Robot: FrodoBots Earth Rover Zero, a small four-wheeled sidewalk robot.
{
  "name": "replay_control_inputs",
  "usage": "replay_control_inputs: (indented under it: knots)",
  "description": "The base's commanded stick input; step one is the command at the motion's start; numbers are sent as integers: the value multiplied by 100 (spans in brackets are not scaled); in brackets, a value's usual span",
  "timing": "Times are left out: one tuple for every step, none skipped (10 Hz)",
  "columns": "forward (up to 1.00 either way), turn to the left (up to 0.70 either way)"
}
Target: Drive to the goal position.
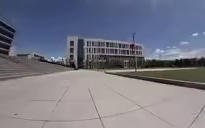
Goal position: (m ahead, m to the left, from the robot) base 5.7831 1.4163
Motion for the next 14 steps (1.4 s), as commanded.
replay_control_inputs:
  knots:
    - [41, 0]
    - [41, 0]
    - [41, 0]
    - [40, 0]
    - [41, 0]
    - [40, 0]
    - [40, 0]
    - [40, 0]
    - [40, 0]
    - [40, 0]
    - [39, 0]
    - [39, 0]
    - [39, 0]
    - [39, 0]
